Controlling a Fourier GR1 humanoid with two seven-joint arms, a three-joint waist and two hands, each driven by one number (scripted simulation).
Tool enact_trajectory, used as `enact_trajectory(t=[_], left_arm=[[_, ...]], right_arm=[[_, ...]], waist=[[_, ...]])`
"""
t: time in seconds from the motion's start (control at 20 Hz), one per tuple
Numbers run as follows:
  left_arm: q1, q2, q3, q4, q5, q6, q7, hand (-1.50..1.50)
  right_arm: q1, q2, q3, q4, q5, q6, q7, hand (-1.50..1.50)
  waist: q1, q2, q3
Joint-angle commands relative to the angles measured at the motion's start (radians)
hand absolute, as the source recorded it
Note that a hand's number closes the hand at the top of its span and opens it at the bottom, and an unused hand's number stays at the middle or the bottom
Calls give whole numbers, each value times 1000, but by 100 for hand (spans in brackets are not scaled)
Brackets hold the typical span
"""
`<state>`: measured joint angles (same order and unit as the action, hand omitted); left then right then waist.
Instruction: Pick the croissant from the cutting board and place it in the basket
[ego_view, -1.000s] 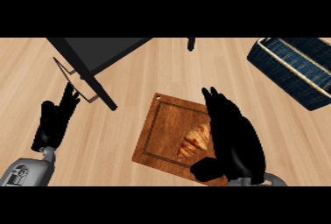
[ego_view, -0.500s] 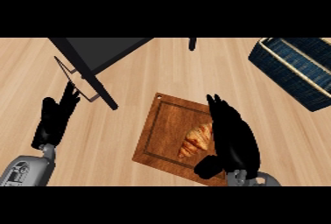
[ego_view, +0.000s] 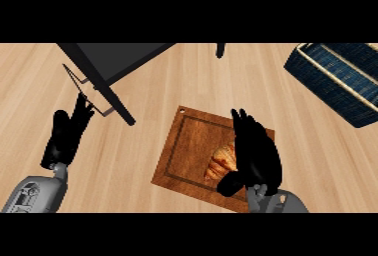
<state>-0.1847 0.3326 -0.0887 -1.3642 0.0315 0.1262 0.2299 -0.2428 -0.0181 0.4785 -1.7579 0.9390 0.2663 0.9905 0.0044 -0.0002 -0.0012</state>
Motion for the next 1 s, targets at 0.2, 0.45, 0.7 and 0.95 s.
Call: enact_trajectory(t=[0.2,0.45,0.7,0.95], left_arm=[[-109,-33,44,67,-25,-39,-5,0],[-10,-9,72,-64,-7,-82,22,0],[-57,-42,71,-2,-56,-68,-10,0],[-45,-47,115,19,-56,-100,-11,0]], right_arm=[[-39,18,3,95,-17,-60,20,-150],[-23,18,-31,162,-10,-85,-2,-150],[-5,18,-14,259,-14,-156,-49,-150],[-3,18,-49,263,-19,-167,-102,-150]], waist=[[-7,1,1],[-2,-1,1],[-4,1,1],[-5,0,1]])
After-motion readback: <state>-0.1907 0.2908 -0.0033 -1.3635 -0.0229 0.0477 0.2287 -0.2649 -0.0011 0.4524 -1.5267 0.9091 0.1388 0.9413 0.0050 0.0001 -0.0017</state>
